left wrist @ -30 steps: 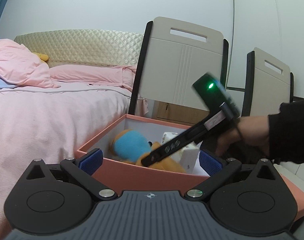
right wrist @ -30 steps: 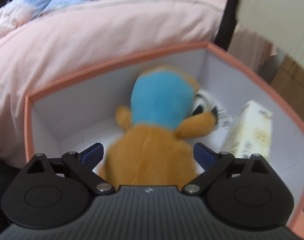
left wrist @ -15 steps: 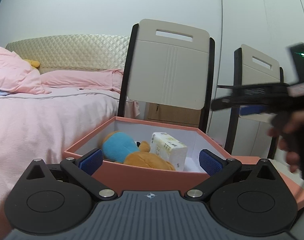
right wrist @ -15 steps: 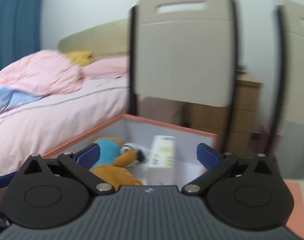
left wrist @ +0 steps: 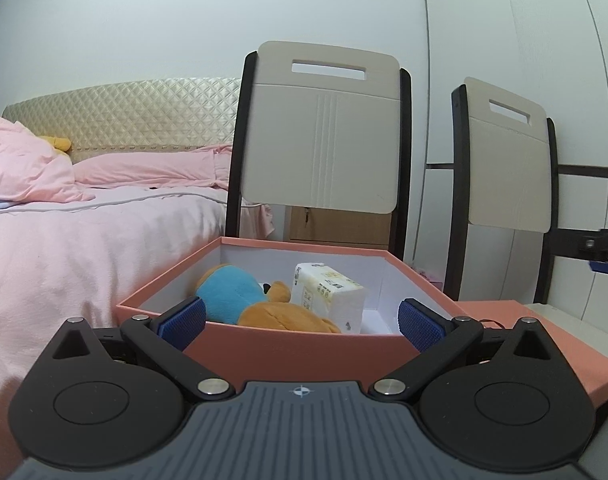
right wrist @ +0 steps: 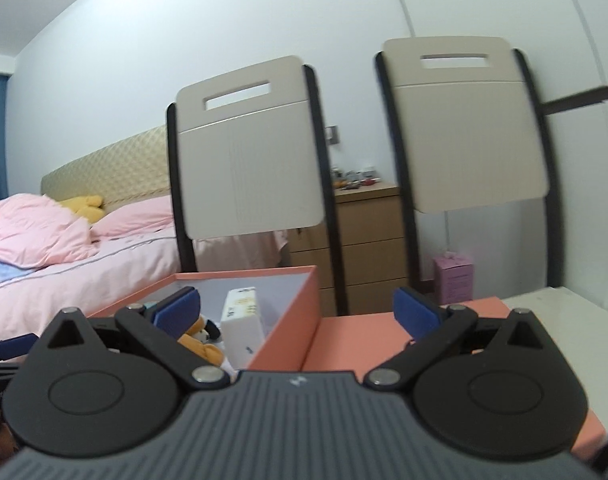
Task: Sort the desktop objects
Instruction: 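Withdraw the right gripper from the box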
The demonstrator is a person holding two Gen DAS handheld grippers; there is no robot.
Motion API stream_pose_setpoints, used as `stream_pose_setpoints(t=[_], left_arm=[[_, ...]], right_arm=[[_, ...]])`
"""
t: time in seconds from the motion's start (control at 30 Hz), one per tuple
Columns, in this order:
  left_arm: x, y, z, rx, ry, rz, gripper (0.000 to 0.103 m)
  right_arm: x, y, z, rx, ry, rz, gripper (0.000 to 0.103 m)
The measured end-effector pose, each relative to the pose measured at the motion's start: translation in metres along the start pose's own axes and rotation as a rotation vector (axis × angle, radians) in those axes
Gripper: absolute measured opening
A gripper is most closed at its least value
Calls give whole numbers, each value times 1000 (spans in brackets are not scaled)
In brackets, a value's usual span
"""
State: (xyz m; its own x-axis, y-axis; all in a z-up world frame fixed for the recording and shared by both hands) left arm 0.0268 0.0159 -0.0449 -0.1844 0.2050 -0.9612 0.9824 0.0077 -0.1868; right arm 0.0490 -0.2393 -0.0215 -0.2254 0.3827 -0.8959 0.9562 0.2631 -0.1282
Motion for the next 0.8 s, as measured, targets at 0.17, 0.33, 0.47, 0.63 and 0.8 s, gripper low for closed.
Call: stream_pose_setpoints(t=[0.17,0.33,0.47,0.63,0.8], left_arm=[[2,1,3,-10,15,2,103],[3,2,6,-17,26,2,103],[2,1,6,-17,28,-2,103],[2,0,6,-15,22,-5,103],[2,-1,8,-10,24,-4,103]], right_arm=[[11,-18,13,25,1,90,103],[19,-18,26,61,26,79,103],[21,-15,19,42,-17,71,103],[25,-11,14,37,-48,58,103],[29,-10,12,30,-65,43,103]])
Point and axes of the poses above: each gripper's, at about its wrist camera, not at the fingertips, and y roughly the way its jaws point, z to its right, x to its underside, the point moved 5 cm from there along y, roughly the way its jaws point, and after that the axes turned 15 degrees about y, right-handed, at the moved point
